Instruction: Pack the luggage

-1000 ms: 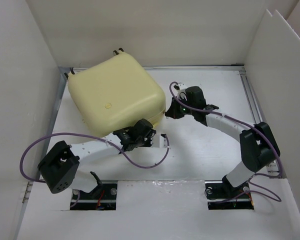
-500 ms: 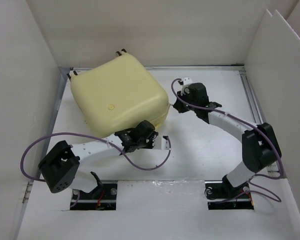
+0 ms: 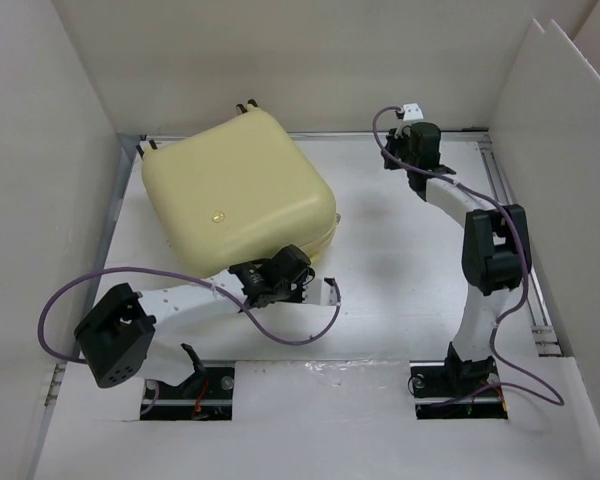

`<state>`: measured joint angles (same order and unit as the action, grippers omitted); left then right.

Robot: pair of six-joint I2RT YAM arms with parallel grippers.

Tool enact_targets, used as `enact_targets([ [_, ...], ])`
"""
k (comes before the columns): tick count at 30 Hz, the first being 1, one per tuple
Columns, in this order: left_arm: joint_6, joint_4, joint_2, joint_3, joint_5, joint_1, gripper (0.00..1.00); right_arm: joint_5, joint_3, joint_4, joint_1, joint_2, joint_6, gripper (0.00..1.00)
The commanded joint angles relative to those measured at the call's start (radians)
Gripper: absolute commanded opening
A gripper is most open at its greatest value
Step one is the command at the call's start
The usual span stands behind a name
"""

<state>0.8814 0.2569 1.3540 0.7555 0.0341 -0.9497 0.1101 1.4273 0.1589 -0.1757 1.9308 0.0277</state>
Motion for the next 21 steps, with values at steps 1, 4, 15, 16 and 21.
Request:
enact_targets([
  [1, 0.028, 0.305, 0.022, -0.048, -0.093, -0.04, 0.0, 0.091, 0.076, 0.09, -0.045, 0.03, 0.038, 0.0],
  [4, 0.005, 0.305, 0.002, -0.039, -0.092, -0.04, 0.0, 0.216, -0.042, 0.102, -0.039, -0.062, 0.019, 0.0],
  [15, 0.289, 0.459, -0.368, -0.15, -0.121, -0.04, 0.0, 0.915, -0.441, 0.054, 0.107, -0.345, -0.044, 0.72],
  [16, 0.336, 0.459, -0.415, -0.15, -0.14, -0.04, 0.02, 0.925, -0.461, 0.042, 0.073, -0.345, -0.045, 0.72],
  [21, 0.277, 0.42, -0.59, -0.03, -0.203, -0.04, 0.74, 0.916, -0.475, 0.022, 0.007, -0.348, -0.068, 0.72],
])
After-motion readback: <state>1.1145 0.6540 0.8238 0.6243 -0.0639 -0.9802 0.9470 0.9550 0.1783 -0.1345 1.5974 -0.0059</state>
